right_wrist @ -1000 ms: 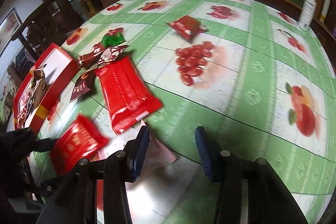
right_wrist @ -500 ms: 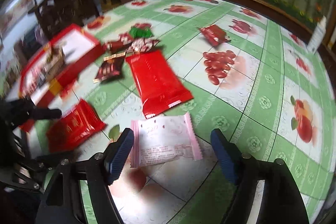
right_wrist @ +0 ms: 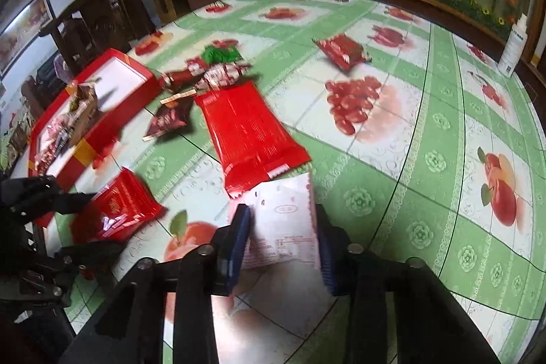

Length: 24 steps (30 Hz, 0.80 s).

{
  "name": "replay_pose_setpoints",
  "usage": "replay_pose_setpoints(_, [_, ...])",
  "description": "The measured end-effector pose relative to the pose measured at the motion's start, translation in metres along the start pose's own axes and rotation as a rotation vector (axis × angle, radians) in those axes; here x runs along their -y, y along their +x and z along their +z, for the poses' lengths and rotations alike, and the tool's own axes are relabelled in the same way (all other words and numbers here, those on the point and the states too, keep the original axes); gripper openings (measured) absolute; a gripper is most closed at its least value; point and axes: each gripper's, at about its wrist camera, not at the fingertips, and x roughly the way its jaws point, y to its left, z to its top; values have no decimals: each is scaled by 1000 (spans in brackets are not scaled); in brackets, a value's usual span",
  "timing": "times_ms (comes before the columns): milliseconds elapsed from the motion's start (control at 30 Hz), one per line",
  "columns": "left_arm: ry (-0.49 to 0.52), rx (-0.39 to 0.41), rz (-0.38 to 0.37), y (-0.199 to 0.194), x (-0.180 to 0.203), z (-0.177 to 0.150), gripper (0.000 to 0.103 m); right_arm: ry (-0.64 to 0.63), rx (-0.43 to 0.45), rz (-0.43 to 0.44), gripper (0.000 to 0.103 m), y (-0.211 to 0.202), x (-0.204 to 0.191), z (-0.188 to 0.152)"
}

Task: Organize snacks
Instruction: 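Grasp the long red packet with the left gripper while the right grasps the white wrapper, then place both packets into the white box and open both grippers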

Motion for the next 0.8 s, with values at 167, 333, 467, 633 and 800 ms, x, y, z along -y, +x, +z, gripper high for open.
replay_pose_setpoints(167, [-19, 18, -15, -5, -3, 1, 44, 55, 28, -14, 27, -5, 11, 5])
replay_pose_setpoints(333, [-28, 47, -19, -16, -4, 3, 44, 60, 48, -11, 24, -9, 13, 5])
replay_pose_setpoints(467, [-31, 64, -8, -25, -3, 5, 44, 85, 69, -4, 17, -14, 18, 6])
replay_pose_setpoints(633, [-51, 69, -9, -30, -7, 5, 44, 73, 72, 7, 15, -15, 15, 6])
replay_pose_setpoints(800, [-68, 78, -7, -36, -12, 3, 44, 82, 100, 34, 14, -21, 15, 7])
